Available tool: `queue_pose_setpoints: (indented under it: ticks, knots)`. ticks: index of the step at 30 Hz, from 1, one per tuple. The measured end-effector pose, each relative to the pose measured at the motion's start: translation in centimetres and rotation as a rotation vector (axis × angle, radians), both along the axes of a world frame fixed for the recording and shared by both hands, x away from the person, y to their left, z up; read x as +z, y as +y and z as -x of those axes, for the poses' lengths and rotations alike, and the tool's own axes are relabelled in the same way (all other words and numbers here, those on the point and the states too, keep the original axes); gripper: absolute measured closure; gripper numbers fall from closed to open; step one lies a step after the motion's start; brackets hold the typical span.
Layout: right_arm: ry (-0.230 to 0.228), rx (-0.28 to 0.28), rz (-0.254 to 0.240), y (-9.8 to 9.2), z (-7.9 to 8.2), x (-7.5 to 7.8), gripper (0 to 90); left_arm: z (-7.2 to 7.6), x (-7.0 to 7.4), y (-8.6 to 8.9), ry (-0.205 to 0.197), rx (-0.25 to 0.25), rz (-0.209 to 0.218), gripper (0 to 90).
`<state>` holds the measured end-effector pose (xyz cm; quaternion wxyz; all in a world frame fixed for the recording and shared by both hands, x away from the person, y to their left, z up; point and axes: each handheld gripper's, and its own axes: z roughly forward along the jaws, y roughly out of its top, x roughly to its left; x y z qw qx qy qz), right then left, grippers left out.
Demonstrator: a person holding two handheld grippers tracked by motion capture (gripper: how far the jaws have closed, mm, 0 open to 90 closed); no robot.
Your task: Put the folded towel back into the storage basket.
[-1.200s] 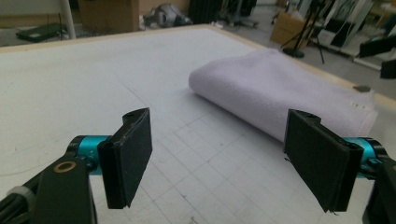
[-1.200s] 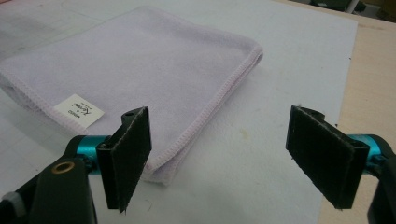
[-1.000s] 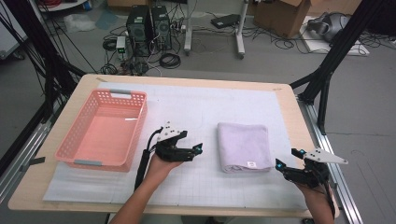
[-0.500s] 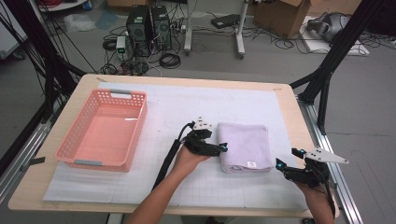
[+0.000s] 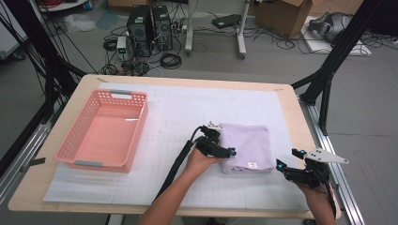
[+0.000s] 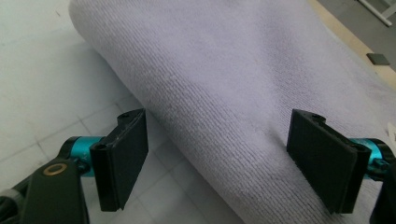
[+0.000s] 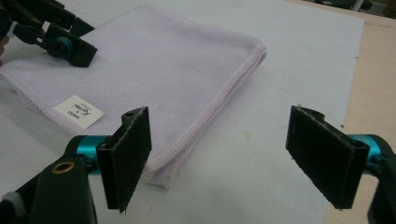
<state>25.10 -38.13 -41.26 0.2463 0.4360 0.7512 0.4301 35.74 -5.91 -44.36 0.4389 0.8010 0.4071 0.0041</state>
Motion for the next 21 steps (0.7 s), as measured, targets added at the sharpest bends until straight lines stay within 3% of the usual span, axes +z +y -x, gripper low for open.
queue_pose_setpoints:
  ticks: [2, 5, 6, 8, 10, 13, 15, 21]
  knots:
    - [0.004, 0.001, -0.001, 0.1, 0.0, 0.0, 21.3, 0.1, -0.1, -0.1, -0.002, -0.004, -0.004, 23.0]
    - [0.001, 0.003, -0.002, 0.2, 0.0, 0.0, 21.3, 0.1, -0.1, 0.0, -0.007, -0.018, -0.005, 31.4]
    - [0.002, 0.004, -0.001, 0.2, 0.0, 0.0, 21.3, 0.0, -0.2, 0.1, 0.014, -0.044, 0.018, 40.1]
    - [0.002, 0.003, -0.001, 0.2, 0.0, 0.0, 21.3, 0.2, -0.3, 0.0, 0.007, -0.047, 0.030, 47.4]
    - [0.004, 0.001, -0.002, 0.2, 0.0, 0.0, 21.3, 0.2, -0.3, 0.2, 0.005, -0.041, 0.062, 58.6]
    - [0.003, 0.003, -0.004, 0.2, 0.0, 0.0, 21.3, 0.2, -0.7, 0.7, 0.010, -0.030, 0.133, 68.3]
    - [0.001, 0.007, -0.001, 0.2, 0.0, 0.0, 21.3, 0.2, -1.0, 1.2, 0.007, -0.032, 0.174, 71.1]
    - [0.005, 0.004, -0.008, 0.1, 0.0, 0.0, 21.3, 0.8, -0.6, 2.7, -0.081, -0.049, 0.261, 72.6]
